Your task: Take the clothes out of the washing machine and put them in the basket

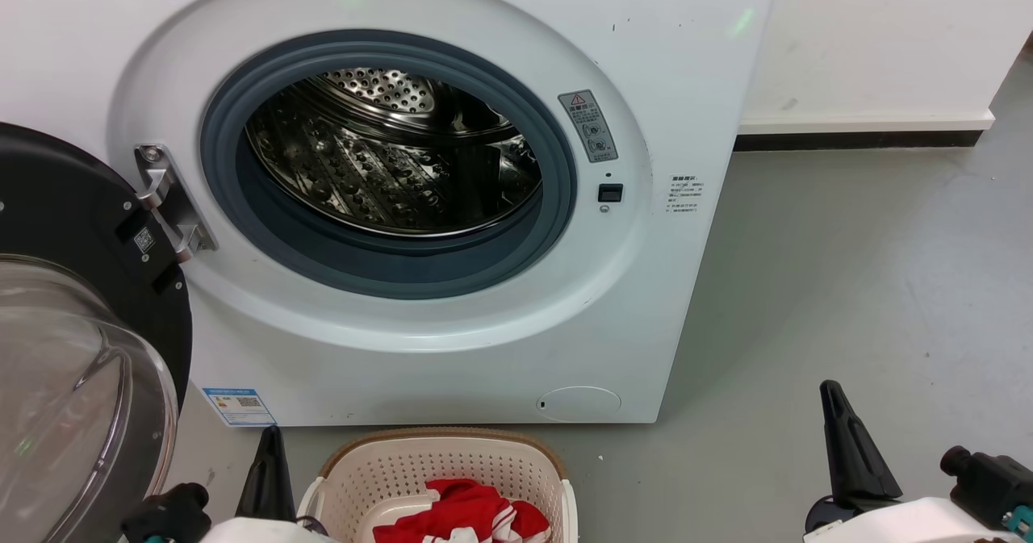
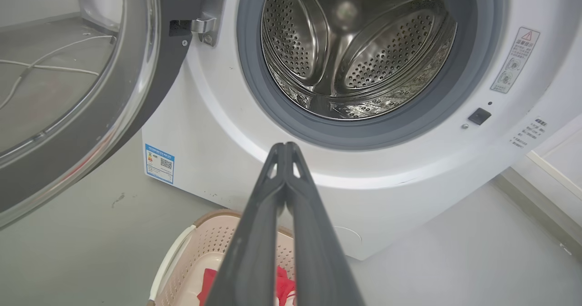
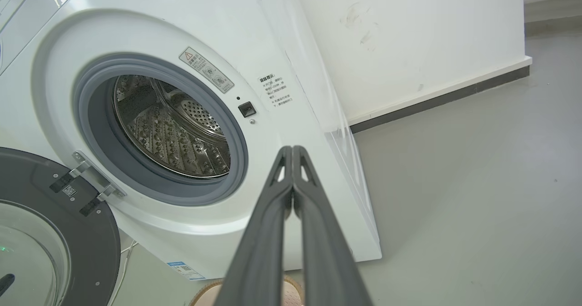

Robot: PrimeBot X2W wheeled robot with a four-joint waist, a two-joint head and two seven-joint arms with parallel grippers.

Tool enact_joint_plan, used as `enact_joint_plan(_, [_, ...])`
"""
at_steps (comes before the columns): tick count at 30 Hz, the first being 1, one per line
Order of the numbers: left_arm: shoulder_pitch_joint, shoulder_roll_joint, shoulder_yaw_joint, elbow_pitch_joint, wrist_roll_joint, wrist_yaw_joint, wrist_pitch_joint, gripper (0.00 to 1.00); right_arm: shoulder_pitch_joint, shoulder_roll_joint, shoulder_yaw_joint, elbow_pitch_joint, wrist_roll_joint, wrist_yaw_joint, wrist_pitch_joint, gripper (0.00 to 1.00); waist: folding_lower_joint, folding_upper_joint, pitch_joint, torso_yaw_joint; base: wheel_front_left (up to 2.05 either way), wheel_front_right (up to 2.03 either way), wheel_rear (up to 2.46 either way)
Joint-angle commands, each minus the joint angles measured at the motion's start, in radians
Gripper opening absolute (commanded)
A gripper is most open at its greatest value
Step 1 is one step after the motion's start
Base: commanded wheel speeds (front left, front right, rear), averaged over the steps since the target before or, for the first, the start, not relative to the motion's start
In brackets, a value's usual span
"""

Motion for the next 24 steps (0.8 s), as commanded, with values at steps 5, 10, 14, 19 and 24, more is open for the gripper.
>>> enact_joint_plan(5, [-0.047, 0.001, 0.011, -0.001, -0.116, -0.019, 0.026, 0.0, -0.044, -0.013, -0.009, 0.006, 0.123, 0.0, 0.023, 0.0, 0.0, -0.0001, 0.002, 0.001, 0.0, 0.0, 0.0])
enact_joint_plan(10, [-0.057, 0.001, 0.016, 0.006, -0.18, -0.027, 0.041, 0.0, -0.056, -0.015, -0.012, 0.016, 0.189, 0.0, 0.036, 0.0, -0.0001, -0.0001, 0.003, 0.001, 0.0, 0.0, 0.0])
enact_joint_plan(14, [-0.069, 0.001, 0.021, 0.012, -0.241, -0.035, 0.056, 0.0, -0.064, -0.017, -0.016, 0.025, 0.251, 0.0, 0.049, 0.0, -0.0001, -0.0001, 0.004, 0.002, 0.0, 0.0, 0.0])
enact_joint_plan(19, [-0.081, 0.001, 0.027, 0.021, -0.314, -0.045, 0.073, 0.0, -0.078, -0.019, -0.021, 0.036, 0.326, 0.0, 0.065, 0.0, -0.0001, -0.0001, 0.006, 0.003, 0.0, 0.0, 0.0])
enact_joint_plan(24, [-0.092, 0.001, 0.032, 0.028, -0.383, -0.054, 0.09, 0.0, -0.087, -0.02, -0.027, 0.046, 0.395, 0.0, 0.08, 0.0, -0.0001, -0.0001, 0.007, 0.004, 0.0, 0.0, 0.0])
